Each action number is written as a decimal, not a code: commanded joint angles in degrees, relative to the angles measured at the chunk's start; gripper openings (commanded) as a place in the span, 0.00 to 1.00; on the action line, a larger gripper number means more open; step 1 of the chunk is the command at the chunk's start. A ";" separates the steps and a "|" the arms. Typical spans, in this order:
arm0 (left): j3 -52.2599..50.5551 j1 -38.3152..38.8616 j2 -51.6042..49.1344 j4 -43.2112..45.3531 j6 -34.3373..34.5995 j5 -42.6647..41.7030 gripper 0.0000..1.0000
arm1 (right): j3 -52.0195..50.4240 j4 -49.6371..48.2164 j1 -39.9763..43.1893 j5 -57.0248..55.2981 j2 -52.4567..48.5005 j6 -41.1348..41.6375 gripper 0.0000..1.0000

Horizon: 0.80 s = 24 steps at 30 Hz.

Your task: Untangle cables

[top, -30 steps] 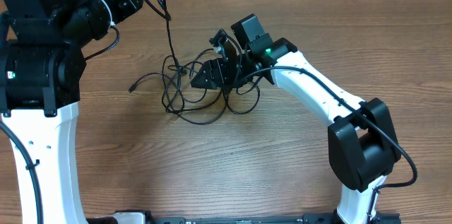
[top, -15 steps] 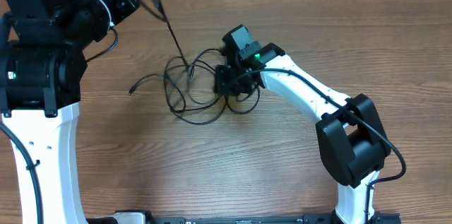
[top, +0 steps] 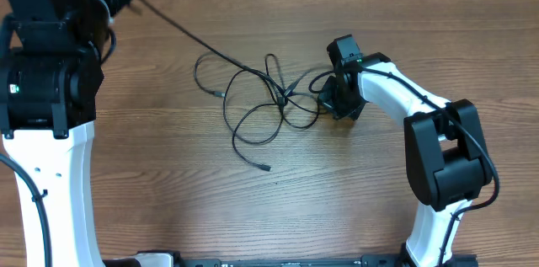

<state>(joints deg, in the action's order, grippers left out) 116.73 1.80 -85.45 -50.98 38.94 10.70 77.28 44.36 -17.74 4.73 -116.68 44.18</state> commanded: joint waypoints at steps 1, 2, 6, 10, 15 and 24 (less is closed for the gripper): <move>0.83 0.04 1.36 9.11 -0.81 -11.34 0.04 | -4.52 -2.89 -0.50 0.92 -1.38 0.55 0.04; 0.83 0.04 1.66 12.07 -0.79 -13.49 0.04 | -4.59 -3.08 -0.50 0.83 -1.40 0.55 0.04; 0.83 0.04 3.41 27.32 2.93 -16.79 0.04 | -4.59 -2.93 -0.13 -2.38 -1.42 0.96 0.04; 0.83 0.04 5.01 36.76 3.72 -16.70 0.04 | -4.59 -2.89 0.15 -4.70 -1.42 2.99 0.04; 0.92 0.04 6.58 39.47 3.41 -13.33 0.04 | -4.59 -3.67 0.20 -4.70 -1.42 2.95 0.04; 1.18 0.04 7.08 33.46 -9.64 5.88 0.04 | -4.59 -3.87 0.31 -5.29 -1.42 2.95 0.47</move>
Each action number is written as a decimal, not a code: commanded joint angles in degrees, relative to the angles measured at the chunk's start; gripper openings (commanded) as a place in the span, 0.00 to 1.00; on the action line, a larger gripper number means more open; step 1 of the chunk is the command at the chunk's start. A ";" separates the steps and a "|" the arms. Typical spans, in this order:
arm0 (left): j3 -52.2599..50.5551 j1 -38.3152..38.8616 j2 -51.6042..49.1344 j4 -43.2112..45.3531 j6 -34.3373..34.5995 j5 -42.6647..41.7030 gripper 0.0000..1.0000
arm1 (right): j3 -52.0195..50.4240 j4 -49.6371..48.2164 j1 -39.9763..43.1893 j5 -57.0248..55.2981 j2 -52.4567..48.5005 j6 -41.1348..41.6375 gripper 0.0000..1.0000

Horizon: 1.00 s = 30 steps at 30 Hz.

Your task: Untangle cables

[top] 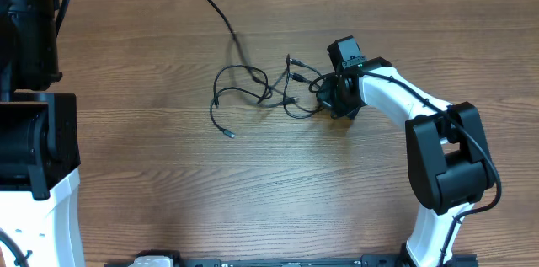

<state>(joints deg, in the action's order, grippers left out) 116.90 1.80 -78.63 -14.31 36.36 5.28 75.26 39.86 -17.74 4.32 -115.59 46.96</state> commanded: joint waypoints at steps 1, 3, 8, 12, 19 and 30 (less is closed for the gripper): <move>1.01 0.04 0.13 -5.18 -8.22 12.26 0.04 | -2.56 0.61 0.31 -4.85 -2.51 0.17 0.62; 1.01 0.04 -0.15 -8.13 -9.90 12.92 0.04 | -2.56 0.63 0.31 -4.66 -2.51 -0.02 0.92; 1.03 0.11 -0.72 -9.88 -11.32 11.39 0.04 | -2.40 0.66 0.31 -0.94 -2.14 -2.43 1.00; 3.13 0.13 0.13 2.51 -8.72 -7.54 0.04 | -2.40 0.02 0.31 -0.83 -1.60 -2.43 1.00; 10.27 0.11 0.11 3.74 -6.23 -9.79 0.04 | -2.40 -0.20 0.35 -3.21 -1.60 -2.40 1.00; 12.26 0.13 -1.97 -25.33 -12.00 1.57 0.04 | -2.40 0.92 0.35 0.35 -1.22 -4.87 1.00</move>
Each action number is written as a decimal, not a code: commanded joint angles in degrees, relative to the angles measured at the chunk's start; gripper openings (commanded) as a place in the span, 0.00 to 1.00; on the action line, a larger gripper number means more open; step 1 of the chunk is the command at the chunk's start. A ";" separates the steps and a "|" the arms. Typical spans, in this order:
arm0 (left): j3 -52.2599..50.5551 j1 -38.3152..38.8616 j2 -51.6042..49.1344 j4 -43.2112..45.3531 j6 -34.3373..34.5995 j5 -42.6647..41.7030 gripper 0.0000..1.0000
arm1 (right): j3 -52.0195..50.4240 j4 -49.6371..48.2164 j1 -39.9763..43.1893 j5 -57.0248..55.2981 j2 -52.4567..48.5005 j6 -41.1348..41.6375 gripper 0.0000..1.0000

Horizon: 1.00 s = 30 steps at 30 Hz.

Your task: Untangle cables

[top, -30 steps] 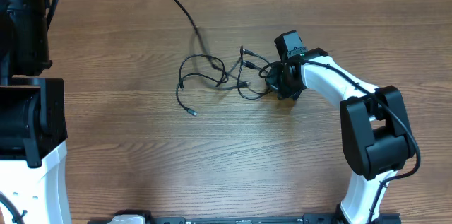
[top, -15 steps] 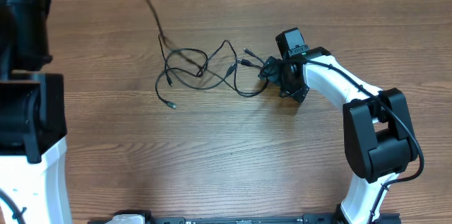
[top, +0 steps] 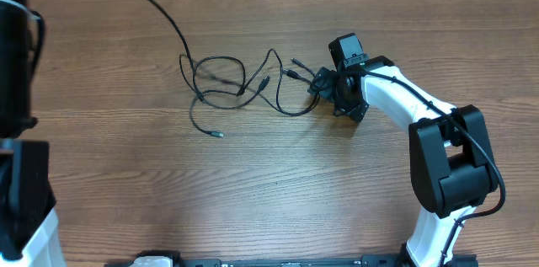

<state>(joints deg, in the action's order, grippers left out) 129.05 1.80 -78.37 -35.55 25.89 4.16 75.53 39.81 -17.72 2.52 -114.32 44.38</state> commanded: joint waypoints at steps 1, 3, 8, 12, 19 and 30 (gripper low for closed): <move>0.11 0.13 -2.97 -9.01 -0.11 1.70 0.04 | -2.67 1.11 0.33 4.24 -1.68 -5.60 1.00; 0.11 0.13 -3.58 -12.98 2.25 -1.01 0.04 | -2.67 1.92 0.33 5.92 0.35 -7.17 1.00; 0.11 0.13 -4.04 -16.92 8.63 -18.08 0.04 | -2.67 1.07 -0.44 19.71 13.90 -23.67 1.00; 0.11 0.15 -4.02 -16.65 15.02 -26.12 0.04 | -2.67 -4.50 -4.07 32.33 23.56 -36.81 1.00; 0.11 0.17 -4.00 -11.28 19.45 -34.14 0.04 | -2.67 -16.55 -15.80 27.67 25.70 -38.62 1.00; 0.11 0.15 -1.88 -2.89 23.19 -34.23 0.04 | -2.69 -34.67 -23.12 21.42 20.92 -18.80 1.00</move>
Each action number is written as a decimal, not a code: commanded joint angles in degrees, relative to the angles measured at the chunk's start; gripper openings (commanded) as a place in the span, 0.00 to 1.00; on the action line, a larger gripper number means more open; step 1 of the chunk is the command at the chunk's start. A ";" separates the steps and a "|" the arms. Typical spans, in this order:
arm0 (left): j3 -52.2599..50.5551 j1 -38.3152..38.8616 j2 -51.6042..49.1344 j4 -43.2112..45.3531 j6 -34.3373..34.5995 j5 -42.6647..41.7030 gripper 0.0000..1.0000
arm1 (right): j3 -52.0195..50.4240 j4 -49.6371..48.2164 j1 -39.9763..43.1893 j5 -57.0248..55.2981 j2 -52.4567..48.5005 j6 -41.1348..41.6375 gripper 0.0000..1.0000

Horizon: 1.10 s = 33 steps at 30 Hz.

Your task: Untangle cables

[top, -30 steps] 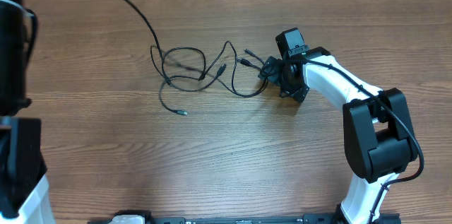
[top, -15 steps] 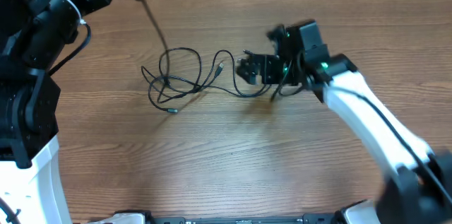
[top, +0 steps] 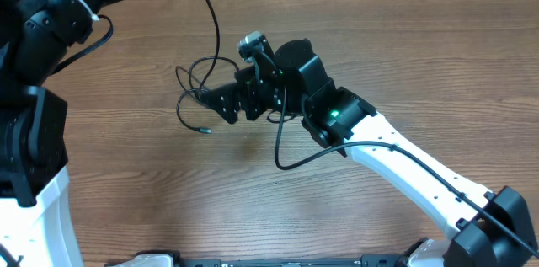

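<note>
A thin black cable [top: 210, 23] drops from the top edge near my left arm down into a tangle of loops [top: 192, 82] on the wooden table. One free plug end [top: 203, 130] lies just below the loops. My left gripper is at the top left corner, and the raised cable leads to it. My right gripper [top: 223, 105] reaches in from the right and sits over the right side of the tangle, hiding it. Whether its dark fingers are closed on a strand does not show.
The left arm's white base [top: 38, 208] fills the left edge. The right arm's white link [top: 421, 178] crosses the lower right, with a black wire loop [top: 282, 162] hanging under its wrist. Bare wood [top: 168, 200] lies in front.
My right arm has swung from the middle right to the tangle, higher and nearer the camera. The tangle has bunched and shifted slightly left. My left arm now leans in at the top left.
At first my left gripper held the cable taut at the top left, with wide loops on the table and my right gripper down on their right end. The loops then tightened and drifted left. Now my right gripper has left that end and covers the tangle.
</note>
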<state>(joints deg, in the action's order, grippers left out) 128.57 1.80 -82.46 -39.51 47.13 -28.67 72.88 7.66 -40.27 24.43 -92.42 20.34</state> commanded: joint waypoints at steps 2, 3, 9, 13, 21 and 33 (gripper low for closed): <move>0.59 0.15 2.64 1.20 2.91 -0.96 0.04 | -0.04 -4.81 -1.07 0.24 -1.73 6.01 0.98; 0.59 0.15 2.71 1.18 3.32 -0.76 0.04 | -0.04 -5.70 -1.42 -0.39 -2.01 6.97 0.97; 0.59 0.15 2.75 1.27 9.84 -0.79 0.04 | -0.04 -11.34 -3.43 -9.68 -4.92 9.88 0.96; 0.59 0.15 2.75 1.18 10.91 -0.79 0.04 | -0.04 -15.58 -3.72 -10.47 -7.43 9.88 0.97; 0.59 0.09 2.69 -1.25 6.43 6.23 0.04 | -0.04 -14.71 -3.72 -9.66 -8.52 9.92 0.04; 0.57 0.09 -0.02 -22.43 -3.48 34.64 0.20 | -0.02 -14.91 1.18 11.91 0.02 26.18 0.04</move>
<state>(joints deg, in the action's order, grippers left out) 128.70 1.80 -80.82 -58.15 47.35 -2.92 72.73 -6.61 -41.45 27.27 -98.98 37.78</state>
